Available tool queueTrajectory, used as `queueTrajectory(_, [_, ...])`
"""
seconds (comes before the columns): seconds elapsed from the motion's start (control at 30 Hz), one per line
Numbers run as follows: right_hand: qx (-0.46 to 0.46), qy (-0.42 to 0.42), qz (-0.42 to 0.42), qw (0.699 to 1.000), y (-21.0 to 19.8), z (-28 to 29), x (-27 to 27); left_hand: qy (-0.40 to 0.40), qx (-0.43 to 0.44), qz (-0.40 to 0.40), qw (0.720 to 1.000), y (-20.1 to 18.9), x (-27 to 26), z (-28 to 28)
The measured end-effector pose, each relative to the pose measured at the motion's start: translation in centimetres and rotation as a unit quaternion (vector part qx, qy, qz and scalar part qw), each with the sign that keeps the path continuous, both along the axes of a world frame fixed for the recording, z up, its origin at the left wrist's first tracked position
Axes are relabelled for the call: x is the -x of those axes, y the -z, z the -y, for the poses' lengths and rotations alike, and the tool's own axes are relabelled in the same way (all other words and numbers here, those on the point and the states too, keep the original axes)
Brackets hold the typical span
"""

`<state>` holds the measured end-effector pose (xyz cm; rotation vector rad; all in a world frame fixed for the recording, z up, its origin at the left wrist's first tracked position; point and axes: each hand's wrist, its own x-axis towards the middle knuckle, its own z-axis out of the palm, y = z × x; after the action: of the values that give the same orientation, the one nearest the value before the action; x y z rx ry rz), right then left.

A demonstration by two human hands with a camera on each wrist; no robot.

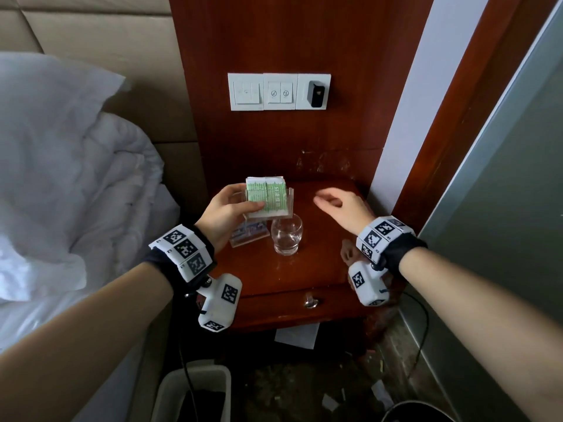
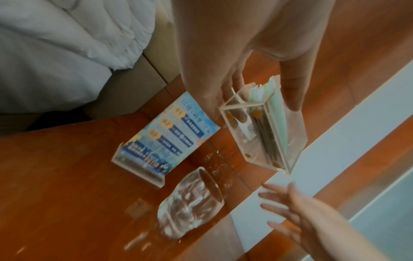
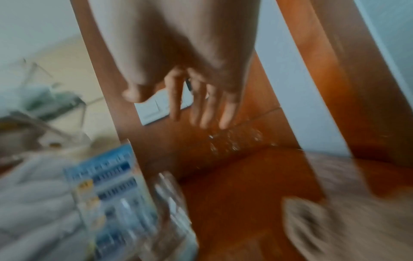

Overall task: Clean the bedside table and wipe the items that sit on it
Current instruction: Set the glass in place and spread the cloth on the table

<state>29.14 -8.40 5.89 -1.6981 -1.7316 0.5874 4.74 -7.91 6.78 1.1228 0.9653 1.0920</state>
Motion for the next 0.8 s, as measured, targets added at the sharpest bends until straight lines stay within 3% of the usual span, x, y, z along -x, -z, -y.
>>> queueTrajectory(0.07, [0.007, -0.069, -0.091, 0.993, -3.0, -0.9, 1.6, 0.014, -0.013, -0.005, 1.000, -1.8, 0.0, -0.9])
queueTrajectory(0.13, [0.030, -0.136, -0.127, 0.982, -5.0, -2.0, 2.8, 0.037, -0.028, -0.006, 0.999, -3.4, -0.1, -1.6])
queueTrajectory(0.3, [0.041, -0.196, -0.104, 0.974, -7.7, -4.6, 4.1, 0.075, -0.055, -0.021, 0.995, -5.4, 0.1, -3.0])
queueTrajectory(0.4, [0.021, -0.154, -0.098, 0.983, -7.4, -6.5, 3.0, 0.005, -0.071, -0.043, 0.997, -5.1, 1.1, -3.9])
queueTrajectory(0.5, [0.007, -0.073, -0.062, 0.995, -5.3, -8.2, 1.2, -0.083, -0.026, -0.066, 0.994, -2.7, 3.9, -5.0])
queueTrajectory(0.6, [0.044, -0.020, 0.004, 0.999, -2.0, -9.4, -0.2, -0.078, 0.042, -0.101, 0.991, 1.4, 6.6, -5.9])
queueTrajectory(0.8, [0.105, 0.016, 0.070, 0.992, 3.7, -10.1, -0.7, -0.004, 0.084, -0.302, 0.950, 7.8, 6.9, -7.4])
